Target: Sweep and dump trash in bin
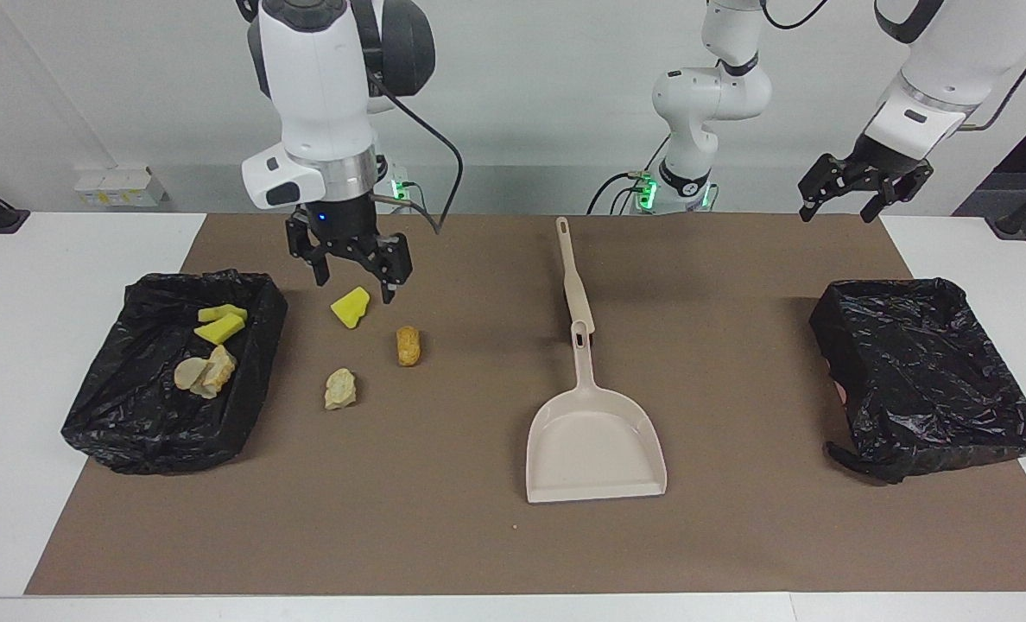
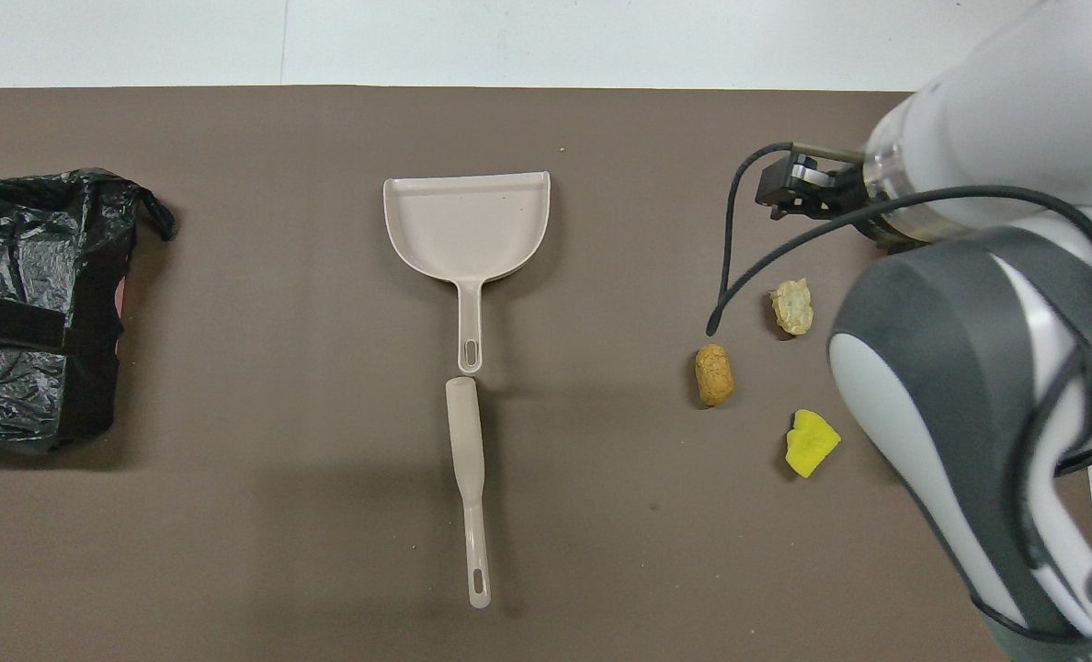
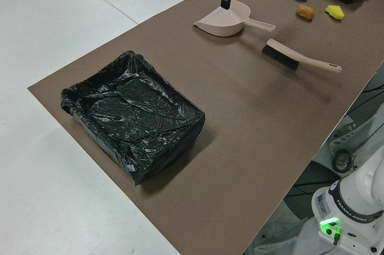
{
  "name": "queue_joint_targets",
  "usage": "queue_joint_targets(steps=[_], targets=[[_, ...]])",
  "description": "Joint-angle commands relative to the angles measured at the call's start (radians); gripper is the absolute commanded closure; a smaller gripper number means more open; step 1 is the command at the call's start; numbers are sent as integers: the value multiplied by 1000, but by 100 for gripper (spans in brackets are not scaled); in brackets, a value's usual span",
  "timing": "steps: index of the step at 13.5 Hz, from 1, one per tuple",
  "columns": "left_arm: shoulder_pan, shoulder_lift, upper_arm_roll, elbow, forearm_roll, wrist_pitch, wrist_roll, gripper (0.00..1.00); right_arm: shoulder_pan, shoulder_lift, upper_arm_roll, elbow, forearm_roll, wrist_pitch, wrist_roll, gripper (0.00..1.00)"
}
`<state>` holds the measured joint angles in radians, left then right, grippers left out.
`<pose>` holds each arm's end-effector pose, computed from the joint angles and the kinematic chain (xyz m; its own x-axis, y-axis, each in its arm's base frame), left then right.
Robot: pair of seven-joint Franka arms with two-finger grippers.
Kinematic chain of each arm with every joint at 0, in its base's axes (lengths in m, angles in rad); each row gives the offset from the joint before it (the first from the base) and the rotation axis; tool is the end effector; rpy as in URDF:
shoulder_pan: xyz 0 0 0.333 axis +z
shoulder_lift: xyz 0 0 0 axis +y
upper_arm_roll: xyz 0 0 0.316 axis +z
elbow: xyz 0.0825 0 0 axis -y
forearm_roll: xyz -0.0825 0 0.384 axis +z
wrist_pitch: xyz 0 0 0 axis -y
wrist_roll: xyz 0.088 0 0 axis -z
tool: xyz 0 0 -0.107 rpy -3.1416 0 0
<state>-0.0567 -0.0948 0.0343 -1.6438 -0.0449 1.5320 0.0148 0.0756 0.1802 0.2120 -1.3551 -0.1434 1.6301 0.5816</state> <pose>0.5203 -0.0157 0.6379 0.9991 -0.0391 -0.0163 -0.0383 -0.9981 0.0484 0.5977 0.1478 0.6297 0.9473 -0.2882 0.1400 -0.2955 -0.9547 0.0341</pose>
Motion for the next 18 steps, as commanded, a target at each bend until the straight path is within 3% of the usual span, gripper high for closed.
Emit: queue_joint_targets(steps=[1,6,9,18], targets=[[6,-10,-5,1,16,-7,-1,0,-34,-79,9,-75,45,-47,-58,0],[6,-10,-5,1,16,-7,-1,0,38,-166,12,-199,97,-32,-37,0],[6,-10,-5,1,16,-7,-1,0,108,-174,12,-239,140,-6,-14,0],[6,-10,-5,1,16,-7,-1,0,429,-91,10,-473,133,344,262,0]])
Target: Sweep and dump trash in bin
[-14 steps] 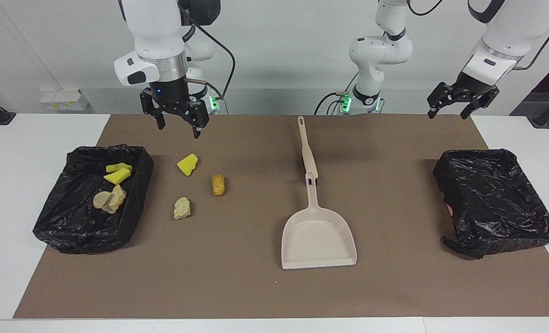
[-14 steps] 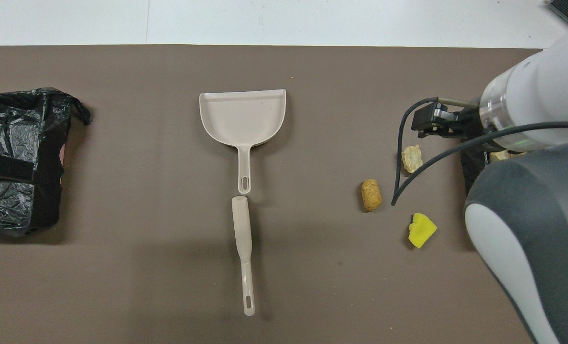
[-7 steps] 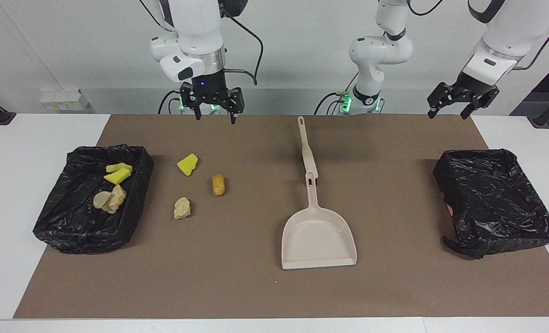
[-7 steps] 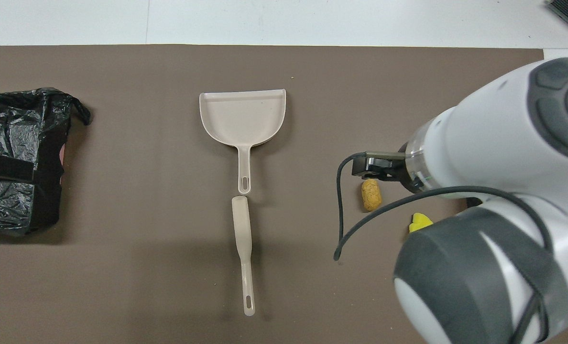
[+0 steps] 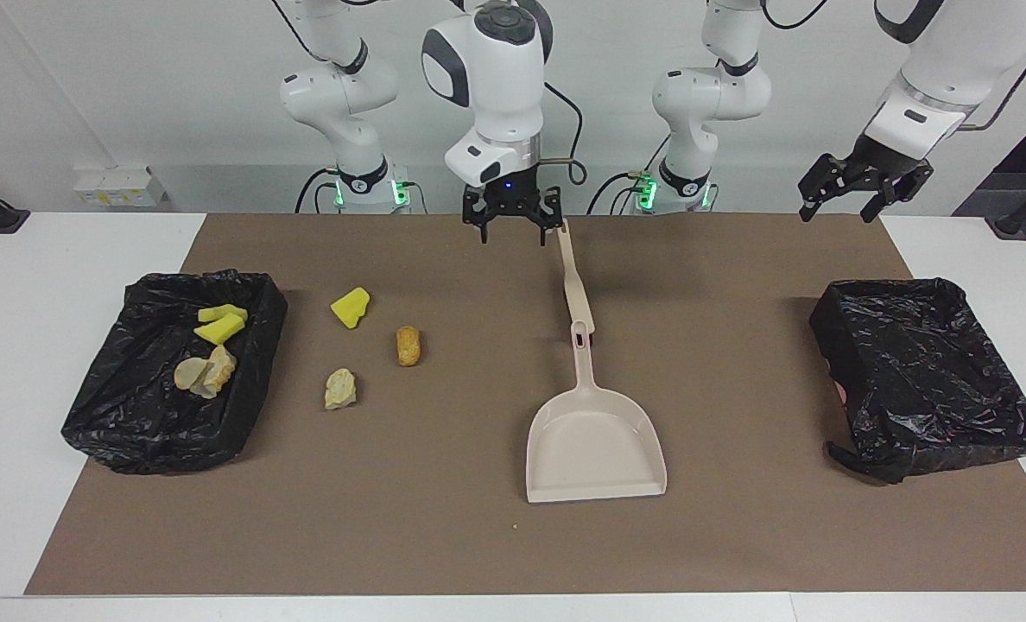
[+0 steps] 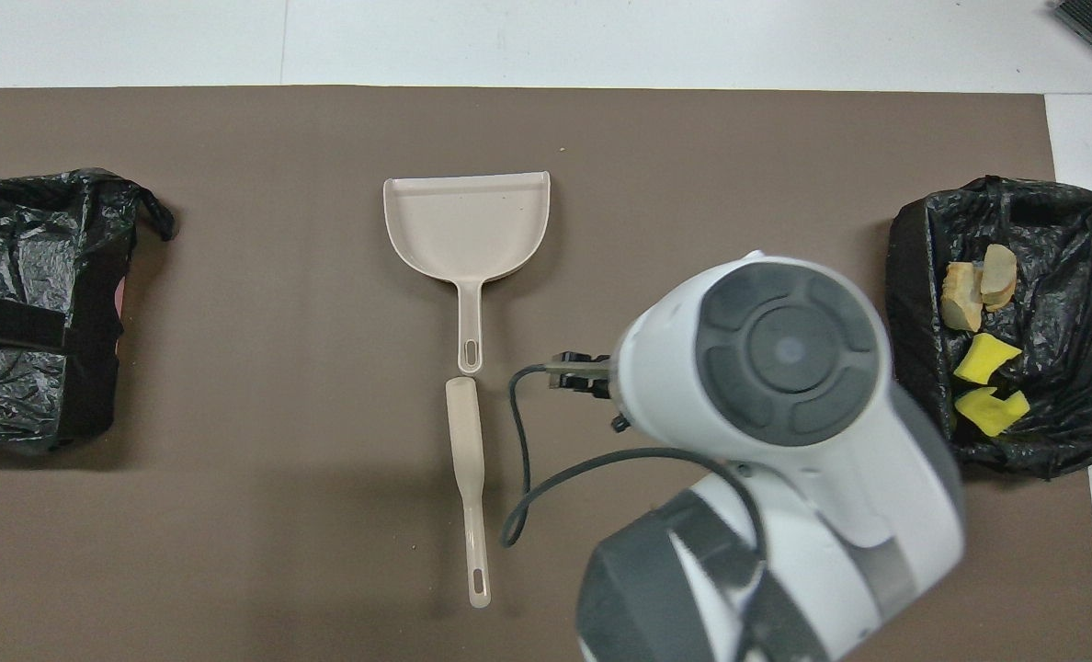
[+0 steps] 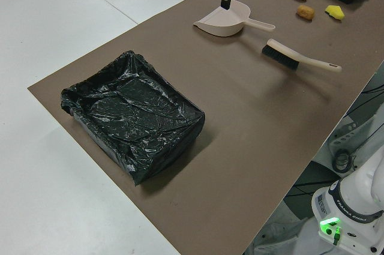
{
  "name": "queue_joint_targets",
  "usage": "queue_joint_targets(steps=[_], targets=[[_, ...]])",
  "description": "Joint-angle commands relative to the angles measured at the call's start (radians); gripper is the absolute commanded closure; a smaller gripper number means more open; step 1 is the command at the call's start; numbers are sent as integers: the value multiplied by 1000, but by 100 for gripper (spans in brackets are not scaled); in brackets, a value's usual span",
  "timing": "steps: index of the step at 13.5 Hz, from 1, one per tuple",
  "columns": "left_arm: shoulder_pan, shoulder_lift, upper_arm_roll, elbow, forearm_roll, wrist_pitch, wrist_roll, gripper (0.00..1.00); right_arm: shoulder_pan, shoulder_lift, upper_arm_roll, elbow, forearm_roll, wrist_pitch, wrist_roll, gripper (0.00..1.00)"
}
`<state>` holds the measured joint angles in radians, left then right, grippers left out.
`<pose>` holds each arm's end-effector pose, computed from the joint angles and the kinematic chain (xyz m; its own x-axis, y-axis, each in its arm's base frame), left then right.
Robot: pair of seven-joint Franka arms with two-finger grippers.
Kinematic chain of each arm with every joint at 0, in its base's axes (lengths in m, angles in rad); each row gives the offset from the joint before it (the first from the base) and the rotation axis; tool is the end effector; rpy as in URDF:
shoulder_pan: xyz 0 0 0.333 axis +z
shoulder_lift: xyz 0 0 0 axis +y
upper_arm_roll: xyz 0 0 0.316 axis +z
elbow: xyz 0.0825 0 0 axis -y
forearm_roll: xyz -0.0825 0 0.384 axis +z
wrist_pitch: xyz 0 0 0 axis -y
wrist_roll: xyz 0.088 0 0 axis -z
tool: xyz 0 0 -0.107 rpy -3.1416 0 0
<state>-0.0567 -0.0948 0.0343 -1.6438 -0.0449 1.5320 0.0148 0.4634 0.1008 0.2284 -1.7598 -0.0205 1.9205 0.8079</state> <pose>0.5203 -0.0157 0.6379 0.9991 -0.0391 -0.0163 -0.0383 -0.9981 0.0484 0.4654 0.3776 0.5084 0.9928 -0.1122 0.0410 -0.1102 -0.9928 -0.0474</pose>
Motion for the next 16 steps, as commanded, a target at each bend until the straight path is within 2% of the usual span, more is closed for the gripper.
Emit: queue_joint_targets(steps=[1,3,5,6,8,12,13,16], targets=[[6,-10,-5,1,16,-7,-1,0,73,0,-6,-91,2,63,52,0],[-3,-11,-5,1,17,-16,-6,0,118,34,-6,-122,1,116,102,0],[-8,-13,-10,1,16,-21,-12,0,178,101,-9,-122,-9,170,157,0],[-9,-10,-16,-1,16,3,-7,0,196,134,-8,-124,-25,205,189,1],[-32,10,-24,-30,11,141,-10,0,241,152,-8,-154,-32,242,215,4],[-136,177,-25,-7,19,382,-123,0,245,117,-6,-271,-38,334,201,12],[-173,229,-25,2,16,405,-162,0,244,111,-4,-285,-38,334,201,14],[-267,403,-25,132,16,436,-277,0,261,94,-4,-308,-36,334,200,27]])
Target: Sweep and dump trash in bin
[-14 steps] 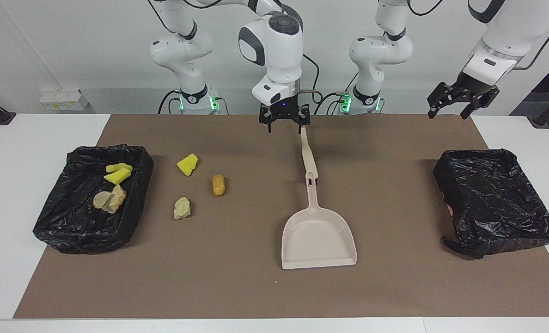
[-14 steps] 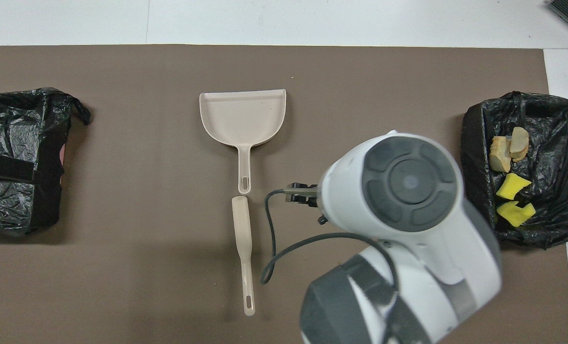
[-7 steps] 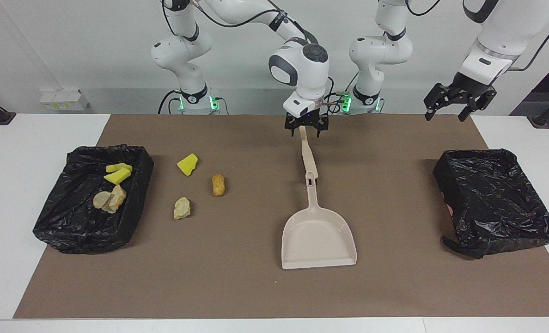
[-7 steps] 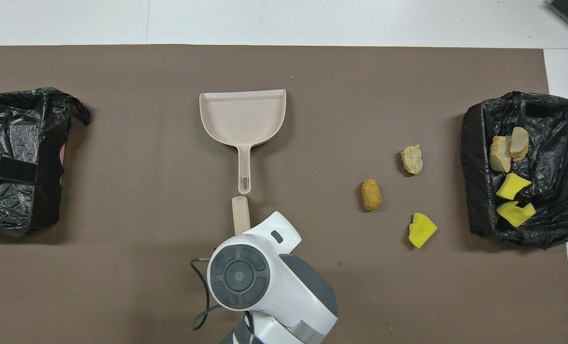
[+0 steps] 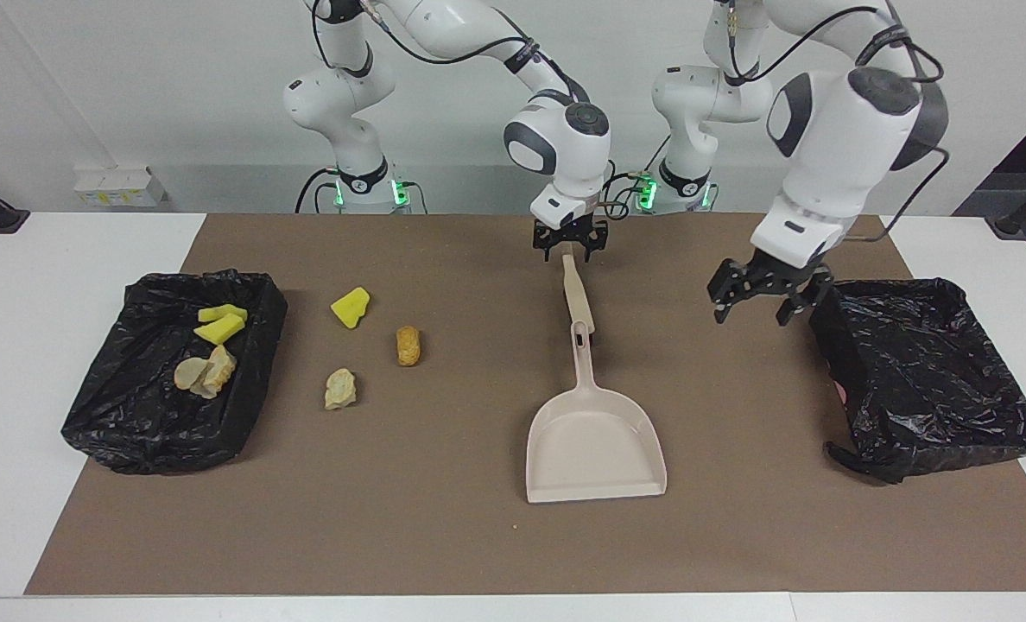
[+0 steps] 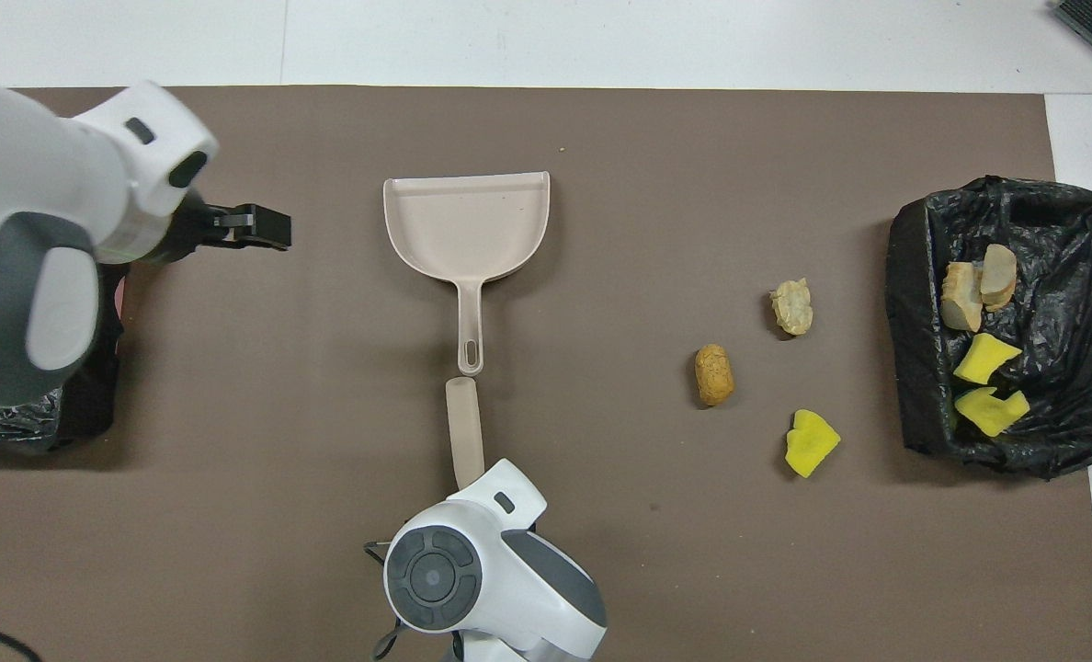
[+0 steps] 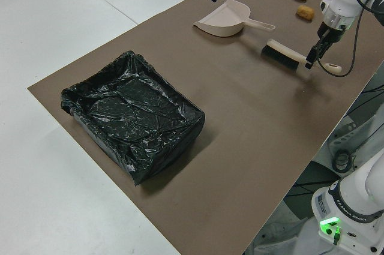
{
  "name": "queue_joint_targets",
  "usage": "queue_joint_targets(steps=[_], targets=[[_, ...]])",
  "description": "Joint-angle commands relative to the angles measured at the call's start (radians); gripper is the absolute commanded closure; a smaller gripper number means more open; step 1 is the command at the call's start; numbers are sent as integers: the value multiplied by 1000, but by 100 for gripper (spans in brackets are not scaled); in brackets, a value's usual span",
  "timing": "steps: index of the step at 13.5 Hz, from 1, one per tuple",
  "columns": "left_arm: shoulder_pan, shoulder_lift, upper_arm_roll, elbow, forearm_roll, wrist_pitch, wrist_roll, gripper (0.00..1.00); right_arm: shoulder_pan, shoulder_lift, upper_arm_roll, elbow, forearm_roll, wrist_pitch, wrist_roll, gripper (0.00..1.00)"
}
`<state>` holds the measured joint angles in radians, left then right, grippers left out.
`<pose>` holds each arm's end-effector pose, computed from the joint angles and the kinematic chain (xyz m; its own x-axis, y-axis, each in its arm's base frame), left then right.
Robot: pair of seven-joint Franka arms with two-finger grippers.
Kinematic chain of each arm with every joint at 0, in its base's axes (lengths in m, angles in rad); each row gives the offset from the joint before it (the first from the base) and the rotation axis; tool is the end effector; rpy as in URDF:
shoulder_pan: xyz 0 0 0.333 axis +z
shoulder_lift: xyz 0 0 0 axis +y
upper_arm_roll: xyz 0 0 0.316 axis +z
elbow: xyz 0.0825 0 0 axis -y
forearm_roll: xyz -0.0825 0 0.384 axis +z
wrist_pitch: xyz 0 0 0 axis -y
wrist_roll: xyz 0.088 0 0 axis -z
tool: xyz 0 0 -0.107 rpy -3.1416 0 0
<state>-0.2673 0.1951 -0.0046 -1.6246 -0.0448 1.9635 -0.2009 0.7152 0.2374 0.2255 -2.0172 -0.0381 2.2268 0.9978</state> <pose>0.6130 -0.1737 0.5192 0.9900 -0.0514 0.1312 -0.0612 -0.9955 0.0719 0.3512 0.4732 0.3361 0.9988 -0.0391 -0.0307 -0.0390 -0.9992 0.0053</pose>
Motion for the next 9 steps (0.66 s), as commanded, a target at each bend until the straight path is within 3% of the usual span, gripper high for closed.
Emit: queue_joint_targets(steps=[1,4,7,9], targets=[[-106,168,15,135,16,32,-110,0,9,-41,-2,-49,-19,28,10,32],[-182,216,12,106,5,141,-221,0,18,-44,-2,-49,-19,25,9,44],[-234,201,9,-36,5,231,-246,0,18,-43,-2,-49,-19,31,1,56],[-254,173,8,-121,5,274,-246,0,17,-43,-2,-49,-16,27,-37,99]])
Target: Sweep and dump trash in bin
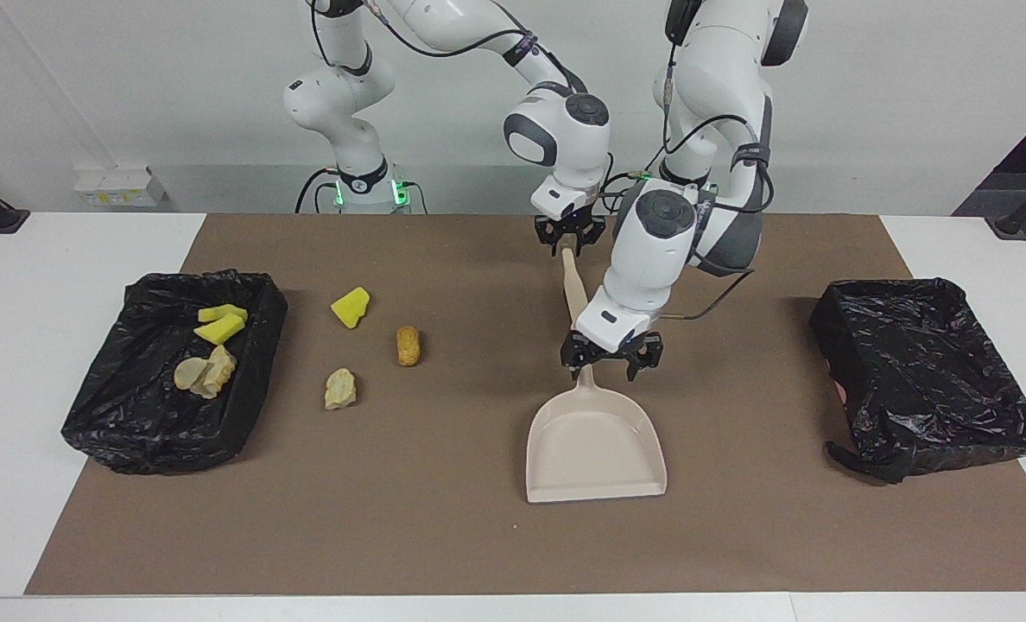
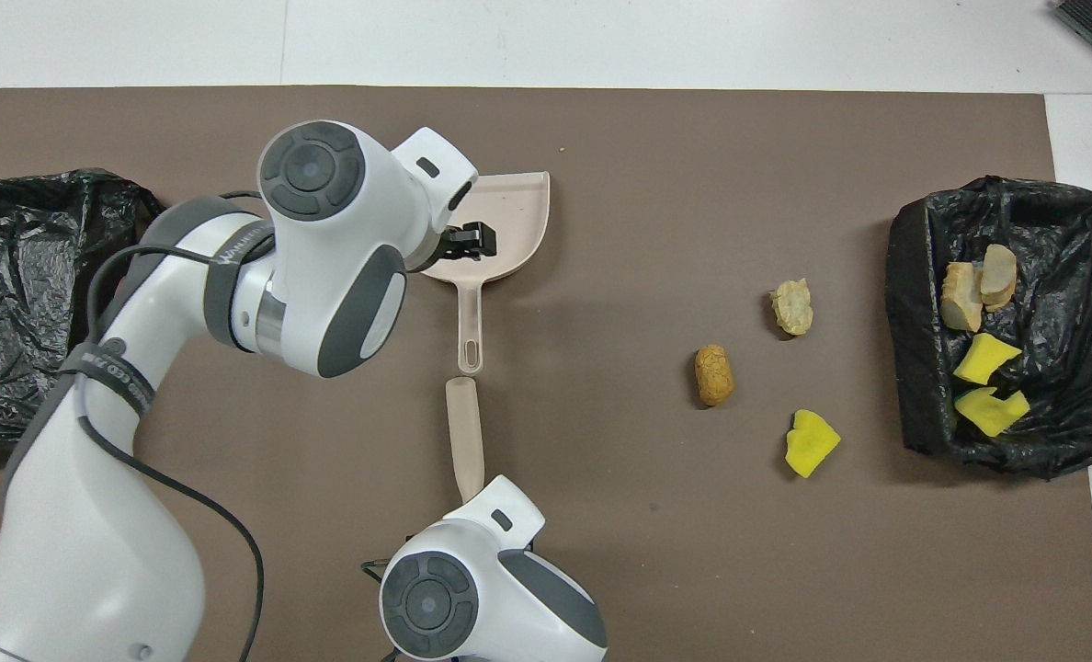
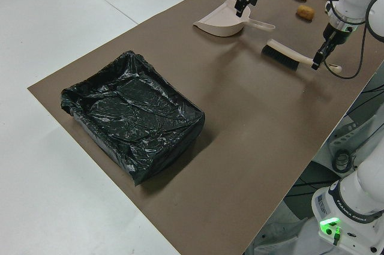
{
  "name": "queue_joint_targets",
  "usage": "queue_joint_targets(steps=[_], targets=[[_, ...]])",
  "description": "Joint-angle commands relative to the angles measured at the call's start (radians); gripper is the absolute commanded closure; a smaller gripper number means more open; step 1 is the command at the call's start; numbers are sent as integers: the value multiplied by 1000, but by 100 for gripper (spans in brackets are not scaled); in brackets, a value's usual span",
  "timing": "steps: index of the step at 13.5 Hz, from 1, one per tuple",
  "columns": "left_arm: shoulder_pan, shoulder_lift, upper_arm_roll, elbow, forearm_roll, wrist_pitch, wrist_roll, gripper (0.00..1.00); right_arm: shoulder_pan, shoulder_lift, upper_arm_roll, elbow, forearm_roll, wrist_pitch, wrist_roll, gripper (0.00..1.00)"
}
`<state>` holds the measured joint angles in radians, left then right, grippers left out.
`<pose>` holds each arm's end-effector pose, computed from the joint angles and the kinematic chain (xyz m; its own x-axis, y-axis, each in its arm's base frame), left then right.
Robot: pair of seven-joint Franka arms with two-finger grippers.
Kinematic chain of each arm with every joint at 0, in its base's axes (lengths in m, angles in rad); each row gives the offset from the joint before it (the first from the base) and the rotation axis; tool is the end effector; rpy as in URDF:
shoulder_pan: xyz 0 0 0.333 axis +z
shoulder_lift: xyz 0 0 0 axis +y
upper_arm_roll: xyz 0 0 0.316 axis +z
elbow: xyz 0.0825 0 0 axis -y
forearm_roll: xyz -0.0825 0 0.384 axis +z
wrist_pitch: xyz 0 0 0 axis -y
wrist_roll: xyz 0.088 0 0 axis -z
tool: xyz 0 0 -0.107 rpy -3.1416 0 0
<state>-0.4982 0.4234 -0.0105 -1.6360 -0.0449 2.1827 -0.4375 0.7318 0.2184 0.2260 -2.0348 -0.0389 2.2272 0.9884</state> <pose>0.5964 -0.3335 0.3845 0.9948 -0.0420 0.0922 -0.0505 -0.9945 0.0917 0.3398 0.4752 0.3393 0.9996 -0.0113 -0.0261 -0.0112 -0.9999 0.0065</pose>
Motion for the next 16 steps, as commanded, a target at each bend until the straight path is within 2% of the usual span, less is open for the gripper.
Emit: queue_joint_targets(steps=[1,6,7,8,9,12,16], targets=[[-40,-42,15,-119,5,60,-10,0,0,-24,-2,-30,-15,20,-27,100],[-43,-37,17,-110,7,0,-13,0,-17,-49,-4,-28,1,8,44,100],[-43,-38,17,-108,7,-27,-16,23,-34,-62,-4,-31,1,-10,48,100],[-43,-40,17,-101,7,-61,-17,58,-48,-76,-4,-33,1,-46,67,100],[-42,-44,15,-99,7,-87,-18,100,-58,-92,-4,-36,2,-72,82,100],[-25,-51,17,-90,17,-90,8,100,-133,-174,-4,-118,4,-83,102,100],[29,-103,37,-94,23,-115,218,100,-242,-273,-4,-200,4,-138,102,100]])
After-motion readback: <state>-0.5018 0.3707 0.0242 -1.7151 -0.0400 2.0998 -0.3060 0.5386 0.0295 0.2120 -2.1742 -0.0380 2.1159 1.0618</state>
